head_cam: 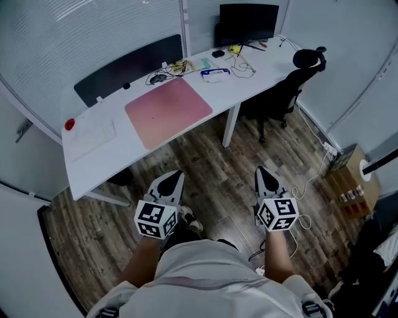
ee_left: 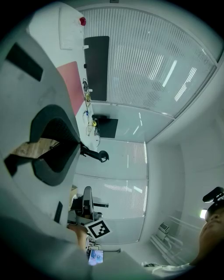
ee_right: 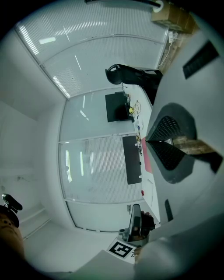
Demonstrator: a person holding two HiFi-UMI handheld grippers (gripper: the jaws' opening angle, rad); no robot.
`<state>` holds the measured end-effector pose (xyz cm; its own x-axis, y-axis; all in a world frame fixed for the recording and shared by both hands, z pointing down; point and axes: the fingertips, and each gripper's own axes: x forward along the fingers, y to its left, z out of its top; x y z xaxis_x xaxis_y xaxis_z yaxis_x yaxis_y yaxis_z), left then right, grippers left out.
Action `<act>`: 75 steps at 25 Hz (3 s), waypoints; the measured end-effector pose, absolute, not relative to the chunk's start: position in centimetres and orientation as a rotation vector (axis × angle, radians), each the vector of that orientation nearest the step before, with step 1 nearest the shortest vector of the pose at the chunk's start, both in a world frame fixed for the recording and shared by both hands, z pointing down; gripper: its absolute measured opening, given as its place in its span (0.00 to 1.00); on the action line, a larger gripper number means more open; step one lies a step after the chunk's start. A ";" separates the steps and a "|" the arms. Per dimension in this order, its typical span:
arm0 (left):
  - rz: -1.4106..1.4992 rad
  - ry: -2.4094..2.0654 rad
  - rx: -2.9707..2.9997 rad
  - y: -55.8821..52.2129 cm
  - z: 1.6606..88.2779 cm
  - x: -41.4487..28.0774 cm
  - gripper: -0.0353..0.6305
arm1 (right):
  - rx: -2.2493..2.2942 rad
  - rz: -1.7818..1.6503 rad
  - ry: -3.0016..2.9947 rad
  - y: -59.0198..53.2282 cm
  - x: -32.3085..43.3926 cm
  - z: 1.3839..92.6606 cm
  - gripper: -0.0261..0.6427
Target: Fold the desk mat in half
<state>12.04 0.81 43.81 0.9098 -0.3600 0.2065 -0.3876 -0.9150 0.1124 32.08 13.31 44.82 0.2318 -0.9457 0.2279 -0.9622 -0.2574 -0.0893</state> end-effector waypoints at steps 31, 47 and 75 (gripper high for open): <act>0.202 -0.987 2.657 -28.2 47.2 11.5 0.08 | 1.877 0.375 -2.097 -23.4 34.7 47.5 0.12; 0.281 -1.295 2.428 -29.5 48.8 20.3 0.08 | 1.600 0.691 -2.128 -31.4 47.0 57.7 0.31; 0.244 -1.310 2.259 -27.4 51.9 13.3 0.08 | 1.480 0.913 -1.787 -30.5 46.3 71.8 0.15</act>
<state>13.34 -27.36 51.86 0.5180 -0.7575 0.3973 -0.8498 -0.4026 0.3403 46.25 -30.45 71.79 -0.1642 -0.5436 0.8231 -0.9855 0.1263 -0.1131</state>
